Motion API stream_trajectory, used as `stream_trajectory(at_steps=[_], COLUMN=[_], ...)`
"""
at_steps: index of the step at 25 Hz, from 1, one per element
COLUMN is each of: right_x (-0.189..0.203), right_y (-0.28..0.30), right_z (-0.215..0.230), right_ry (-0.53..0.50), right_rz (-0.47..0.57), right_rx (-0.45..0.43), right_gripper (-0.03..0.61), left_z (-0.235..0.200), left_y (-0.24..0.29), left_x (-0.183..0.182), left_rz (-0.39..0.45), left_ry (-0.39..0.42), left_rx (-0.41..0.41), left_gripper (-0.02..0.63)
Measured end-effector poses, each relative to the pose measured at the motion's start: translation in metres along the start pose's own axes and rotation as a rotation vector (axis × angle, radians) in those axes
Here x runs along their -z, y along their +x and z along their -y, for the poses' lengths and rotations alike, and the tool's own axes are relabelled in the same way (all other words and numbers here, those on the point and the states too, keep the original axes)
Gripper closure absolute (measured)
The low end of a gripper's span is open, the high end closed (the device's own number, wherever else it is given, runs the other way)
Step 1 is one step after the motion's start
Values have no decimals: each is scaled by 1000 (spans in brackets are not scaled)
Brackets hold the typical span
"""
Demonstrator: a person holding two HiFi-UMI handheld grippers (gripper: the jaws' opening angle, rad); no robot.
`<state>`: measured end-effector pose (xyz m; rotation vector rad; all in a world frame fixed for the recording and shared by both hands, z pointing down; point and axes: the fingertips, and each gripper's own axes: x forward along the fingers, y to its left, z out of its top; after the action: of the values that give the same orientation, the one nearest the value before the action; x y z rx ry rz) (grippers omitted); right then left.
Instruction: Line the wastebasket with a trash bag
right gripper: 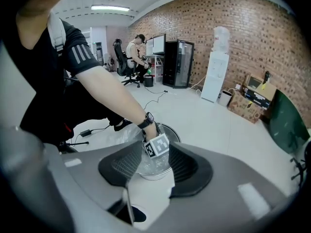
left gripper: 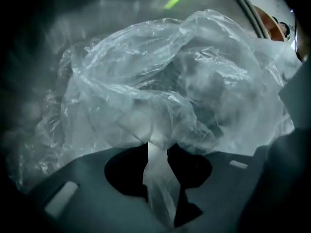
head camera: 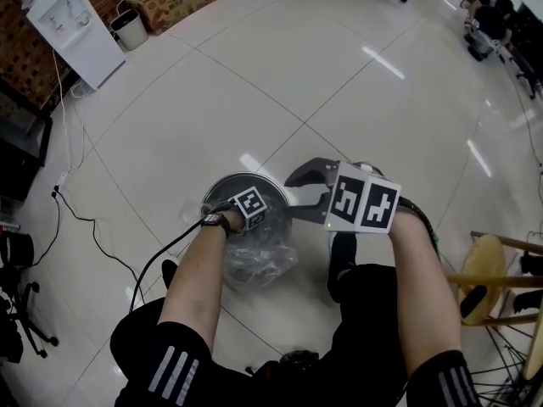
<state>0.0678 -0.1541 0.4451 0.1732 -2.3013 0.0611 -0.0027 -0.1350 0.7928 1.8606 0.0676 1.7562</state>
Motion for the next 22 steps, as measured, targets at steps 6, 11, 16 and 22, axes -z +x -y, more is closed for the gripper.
stream_trajectory(at_steps=[6, 11, 16, 22], right_x=[-17, -21, -31, -30], right_y=[0, -5, -4, 0], right_z=[8, 14, 19, 7], right_ry=[-35, -32, -38, -26], right_rz=[50, 62, 80, 80], right_rx=[25, 23, 30, -16], right_gripper=[394, 394, 394, 394], left_z=[-25, -6, 22, 56], left_y=[12, -33, -88, -150], left_x=[-4, -38, -46, -46], left_rz=[-11, 161, 271, 375], left_ry=[-72, -99, -63, -59], left_rx=[-50, -18, 28, 22], left_gripper=[499, 499, 499, 499])
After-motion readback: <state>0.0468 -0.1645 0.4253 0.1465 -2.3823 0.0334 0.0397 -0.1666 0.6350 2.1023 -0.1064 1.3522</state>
